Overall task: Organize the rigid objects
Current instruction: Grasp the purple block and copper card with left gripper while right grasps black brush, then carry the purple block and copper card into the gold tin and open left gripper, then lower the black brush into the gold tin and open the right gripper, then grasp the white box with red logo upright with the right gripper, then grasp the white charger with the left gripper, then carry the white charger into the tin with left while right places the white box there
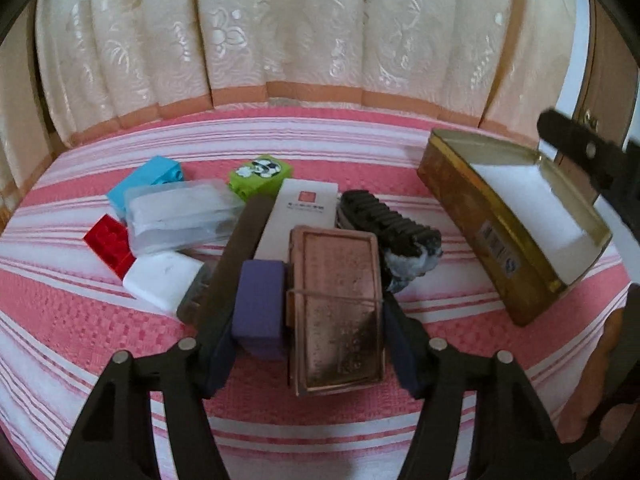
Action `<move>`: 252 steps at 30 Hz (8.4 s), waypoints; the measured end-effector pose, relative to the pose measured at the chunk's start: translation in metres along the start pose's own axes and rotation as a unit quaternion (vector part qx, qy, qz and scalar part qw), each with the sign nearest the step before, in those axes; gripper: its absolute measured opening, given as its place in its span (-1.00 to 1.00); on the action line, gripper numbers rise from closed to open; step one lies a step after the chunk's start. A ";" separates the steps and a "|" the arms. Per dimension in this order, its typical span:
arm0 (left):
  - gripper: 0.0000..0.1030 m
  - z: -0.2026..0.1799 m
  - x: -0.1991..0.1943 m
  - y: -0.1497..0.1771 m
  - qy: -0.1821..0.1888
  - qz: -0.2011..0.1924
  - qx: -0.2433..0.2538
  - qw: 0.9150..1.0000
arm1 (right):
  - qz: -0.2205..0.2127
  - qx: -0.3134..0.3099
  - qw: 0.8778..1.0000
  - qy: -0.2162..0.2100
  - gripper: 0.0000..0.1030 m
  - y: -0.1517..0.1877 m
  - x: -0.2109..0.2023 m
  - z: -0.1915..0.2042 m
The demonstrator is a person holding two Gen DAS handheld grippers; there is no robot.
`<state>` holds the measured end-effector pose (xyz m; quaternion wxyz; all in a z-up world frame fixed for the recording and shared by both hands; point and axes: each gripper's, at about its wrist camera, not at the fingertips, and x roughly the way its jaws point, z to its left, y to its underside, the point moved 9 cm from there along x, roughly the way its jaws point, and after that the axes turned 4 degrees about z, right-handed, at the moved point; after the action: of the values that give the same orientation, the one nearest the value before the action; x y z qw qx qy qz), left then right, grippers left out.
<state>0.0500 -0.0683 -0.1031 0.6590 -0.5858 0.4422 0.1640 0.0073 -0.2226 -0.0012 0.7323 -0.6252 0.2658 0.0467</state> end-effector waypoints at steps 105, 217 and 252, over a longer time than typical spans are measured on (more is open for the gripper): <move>0.99 -0.092 -0.029 -0.061 -0.007 -0.170 0.017 0.985 | 0.034 -0.011 0.993 0.116 0.48 -0.018 0.022 -0.152; 0.11 0.162 -0.040 0.000 -0.104 -0.035 -0.219 0.969 | 0.147 -0.120 0.973 -0.133 -0.46 0.066 0.054 0.106; 0.11 0.038 -0.130 -0.065 -0.047 -0.213 -0.094 0.971 | 0.009 -0.058 0.989 -0.134 -0.45 0.007 -0.006 0.019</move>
<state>0.0405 -0.0107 0.0348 0.6410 -0.7174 0.2581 0.0882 0.0062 -0.2014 -0.0029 0.7238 -0.6520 0.1673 0.1519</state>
